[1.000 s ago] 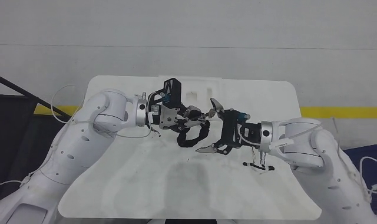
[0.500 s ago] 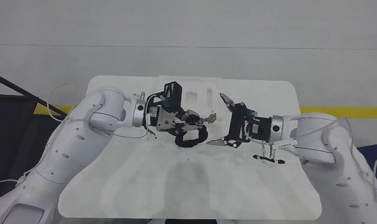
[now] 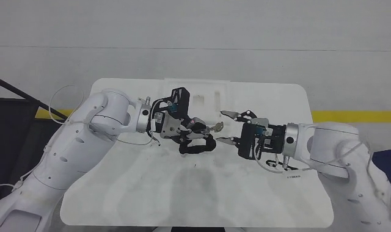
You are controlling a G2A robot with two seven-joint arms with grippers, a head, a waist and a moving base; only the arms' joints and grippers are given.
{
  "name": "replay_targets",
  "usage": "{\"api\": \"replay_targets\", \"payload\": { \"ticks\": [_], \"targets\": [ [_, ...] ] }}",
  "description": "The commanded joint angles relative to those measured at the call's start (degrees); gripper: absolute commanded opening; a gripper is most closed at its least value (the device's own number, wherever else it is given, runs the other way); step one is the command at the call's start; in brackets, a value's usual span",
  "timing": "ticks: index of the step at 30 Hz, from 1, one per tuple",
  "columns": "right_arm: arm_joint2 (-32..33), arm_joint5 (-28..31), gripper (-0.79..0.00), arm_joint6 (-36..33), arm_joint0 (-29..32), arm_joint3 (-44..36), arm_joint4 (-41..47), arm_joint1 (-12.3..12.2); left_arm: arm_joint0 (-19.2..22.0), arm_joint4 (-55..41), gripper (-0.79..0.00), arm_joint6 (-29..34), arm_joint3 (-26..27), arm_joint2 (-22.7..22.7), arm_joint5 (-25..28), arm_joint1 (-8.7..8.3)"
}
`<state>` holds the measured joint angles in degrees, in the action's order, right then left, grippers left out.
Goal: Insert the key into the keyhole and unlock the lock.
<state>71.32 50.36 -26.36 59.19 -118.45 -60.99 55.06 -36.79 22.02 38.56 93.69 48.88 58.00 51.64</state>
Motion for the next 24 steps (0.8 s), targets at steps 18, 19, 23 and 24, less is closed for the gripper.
{"api": "replay_targets", "payload": {
  "ticks": [18, 19, 23, 24],
  "targets": [
    [-0.10, -1.62, -0.785, 2.06, 1.48, -0.65, -0.49, -0.23, 1.52, -1.56, -0.785, -0.15, 0.16, -2.00, 0.00, -0.76],
    [-0.33, -1.69, -0.785, 1.07, 1.55, -0.42, 0.92, -0.25, 1.60, -1.58, -0.785, -0.21, 0.17, -2.14, 0.00, -0.78],
    [-1.21, -3.12, -0.785, -4.43, 0.82, 0.48, 8.24, -0.36, 1.86, -1.46, -0.785, -0.57, 0.09, -2.67, 0.00, -0.84],
    [-1.32, -3.55, -0.785, -5.20, 0.67, 0.64, 9.45, -0.37, 1.89, -1.42, -0.785, -0.64, 0.07, -2.76, 0.00, -0.85]
  ]
}}
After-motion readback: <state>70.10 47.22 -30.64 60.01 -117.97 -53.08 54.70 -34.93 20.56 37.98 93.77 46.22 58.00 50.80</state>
